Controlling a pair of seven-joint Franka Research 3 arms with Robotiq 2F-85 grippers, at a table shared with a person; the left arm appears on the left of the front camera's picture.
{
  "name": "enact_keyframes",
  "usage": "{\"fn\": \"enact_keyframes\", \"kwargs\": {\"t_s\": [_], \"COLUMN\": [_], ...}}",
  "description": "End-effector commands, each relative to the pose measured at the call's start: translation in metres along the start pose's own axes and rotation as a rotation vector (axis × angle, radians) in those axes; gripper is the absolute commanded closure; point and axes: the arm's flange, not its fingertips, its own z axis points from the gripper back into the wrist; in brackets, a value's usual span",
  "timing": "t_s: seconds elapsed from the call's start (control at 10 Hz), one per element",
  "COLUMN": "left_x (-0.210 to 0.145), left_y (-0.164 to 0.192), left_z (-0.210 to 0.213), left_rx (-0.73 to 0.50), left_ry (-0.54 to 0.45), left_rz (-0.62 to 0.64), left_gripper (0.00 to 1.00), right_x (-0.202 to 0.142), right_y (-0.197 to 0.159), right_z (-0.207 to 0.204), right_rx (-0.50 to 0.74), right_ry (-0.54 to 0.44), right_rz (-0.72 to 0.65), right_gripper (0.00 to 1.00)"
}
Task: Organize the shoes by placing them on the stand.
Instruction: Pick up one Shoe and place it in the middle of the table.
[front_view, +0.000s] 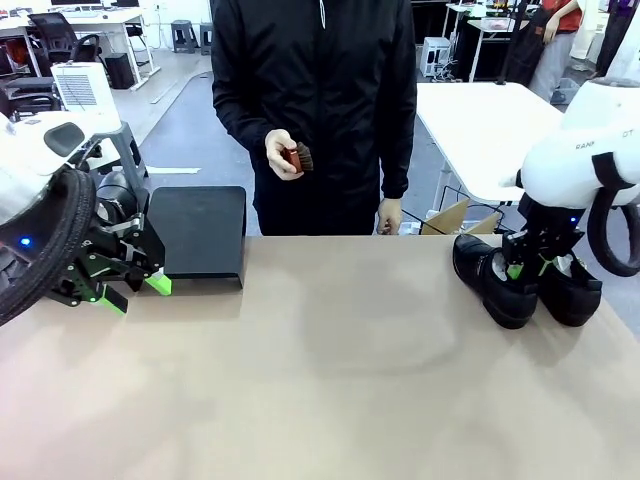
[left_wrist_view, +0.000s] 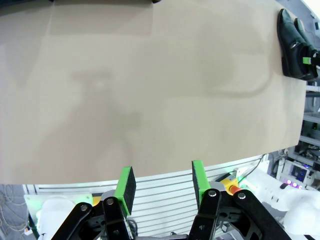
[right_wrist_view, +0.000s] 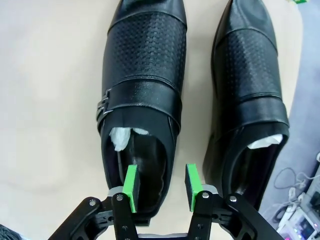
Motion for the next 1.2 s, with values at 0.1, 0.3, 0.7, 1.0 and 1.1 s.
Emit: {"fn": "enact_keyframes", "kwargs": {"t_s": [0.1, 0.3, 0.7, 1.0, 1.1], "left_x": [-0.001, -0.001, -0.001, -0.001, -0.001], "left_y": [-0.001, -0.001, -0.001, -0.001, -0.001], "left_z": [0.001, 0.001, 0.001, 0.001, 0.001], "left_rx": [-0.014, -0.014, -0.014, -0.014, -0.014], "left_ry": [0.008, 0.008, 0.008, 0.008, 0.008], "left_rz": [0.001, 0.001, 0.001, 0.001, 0.001], "left_gripper": [0.39, 0.39, 0.39, 0.39, 0.39], "right_x": [0.011, 0.012, 0.011, 0.011, 0.01], "right_y": [0.0, -0.001, -0.003, -0.005, -0.005], "right_z": [-0.017, -0.028, -0.031, -0.033, -0.031], "right_rx": [-0.049, -0.048, -0.031, -0.019, -0.009], "right_ry": [0.006, 0.017, 0.011, 0.03, 0.029], "right_rz": [-0.022, -0.03, -0.017, -0.019, -0.017], "right_gripper": [0.5, 0.5, 0.92, 1.0, 1.0]}}
